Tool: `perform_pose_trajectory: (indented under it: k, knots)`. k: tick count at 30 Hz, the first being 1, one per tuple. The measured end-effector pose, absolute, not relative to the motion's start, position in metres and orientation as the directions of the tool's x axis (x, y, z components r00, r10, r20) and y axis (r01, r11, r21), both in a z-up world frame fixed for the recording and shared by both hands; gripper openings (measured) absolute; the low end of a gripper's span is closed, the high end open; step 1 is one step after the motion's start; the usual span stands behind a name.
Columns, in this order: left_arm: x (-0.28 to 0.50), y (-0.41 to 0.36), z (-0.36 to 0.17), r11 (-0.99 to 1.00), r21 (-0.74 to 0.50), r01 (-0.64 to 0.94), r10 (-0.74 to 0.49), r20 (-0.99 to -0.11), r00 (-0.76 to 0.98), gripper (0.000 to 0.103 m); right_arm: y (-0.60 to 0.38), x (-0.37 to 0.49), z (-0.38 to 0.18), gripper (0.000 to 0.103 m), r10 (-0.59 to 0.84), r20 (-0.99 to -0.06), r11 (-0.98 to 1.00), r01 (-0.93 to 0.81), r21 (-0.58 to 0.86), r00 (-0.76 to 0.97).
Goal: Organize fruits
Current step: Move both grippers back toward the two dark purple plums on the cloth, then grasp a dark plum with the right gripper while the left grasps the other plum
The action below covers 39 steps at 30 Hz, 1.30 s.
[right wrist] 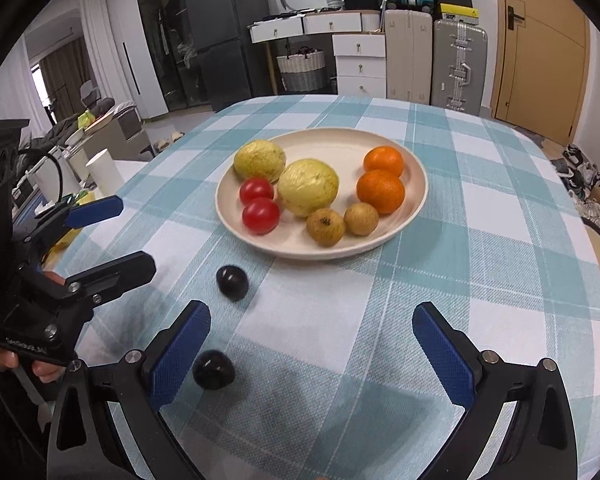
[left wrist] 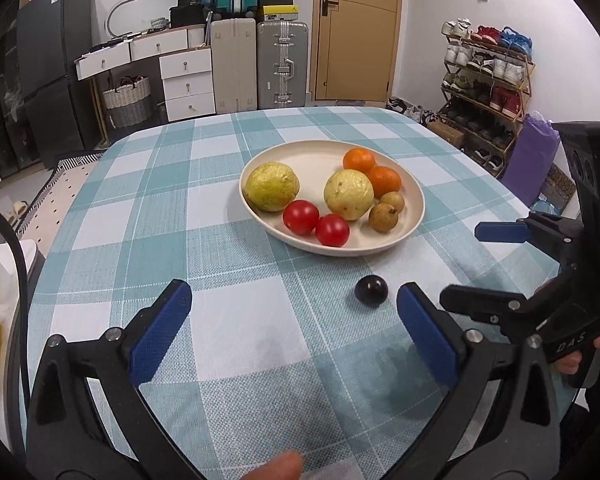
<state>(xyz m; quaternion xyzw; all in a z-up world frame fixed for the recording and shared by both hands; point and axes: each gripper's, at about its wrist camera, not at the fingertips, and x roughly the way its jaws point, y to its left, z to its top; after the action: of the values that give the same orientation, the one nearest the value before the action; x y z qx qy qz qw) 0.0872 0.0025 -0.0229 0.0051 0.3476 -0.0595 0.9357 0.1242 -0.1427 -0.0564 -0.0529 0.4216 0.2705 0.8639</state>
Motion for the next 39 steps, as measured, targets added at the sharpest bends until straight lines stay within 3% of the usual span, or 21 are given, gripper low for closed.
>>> perform_pose_trajectory:
  k: [14, 18, 21, 25, 30, 39]
  knots:
    - [0.090, -0.003, -0.035, 0.991, -0.046, 0.125, -0.123, -0.678, 0.725, 0.102, -0.129, 0.103, -0.075, 0.100, 0.493, -0.776, 0.781, -0.593, 0.195, 0.395]
    - [0.091, -0.003, -0.037, 0.990, -0.056, 0.126, -0.130, -0.684, 0.718, 0.102, -0.125, 0.098, -0.075, 0.082, 0.507, -0.775, 0.761, -0.620, 0.194, 0.379]
    - [0.092, -0.003, -0.037, 0.991, -0.059, 0.124, -0.130, -0.685, 0.717, 0.102, -0.125, 0.096, -0.074, 0.076, 0.525, -0.768, 0.746, -0.634, 0.206, 0.368]
    - [0.093, -0.004, -0.038, 0.990, -0.056, 0.128, -0.131, -0.689, 0.713, 0.102, -0.126, 0.093, -0.074, 0.061, 0.542, -0.760, 0.731, -0.646, 0.217, 0.359]
    - [0.095, -0.004, -0.039, 0.991, -0.054, 0.122, -0.125, -0.693, 0.710, 0.102, -0.126, 0.088, -0.071, 0.058, 0.557, -0.751, 0.716, -0.664, 0.217, 0.356]
    - [0.097, -0.007, -0.039, 0.991, -0.052, 0.124, -0.125, -0.693, 0.710, 0.102, -0.118, 0.083, -0.073, 0.040, 0.551, -0.765, 0.697, -0.688, 0.202, 0.333]
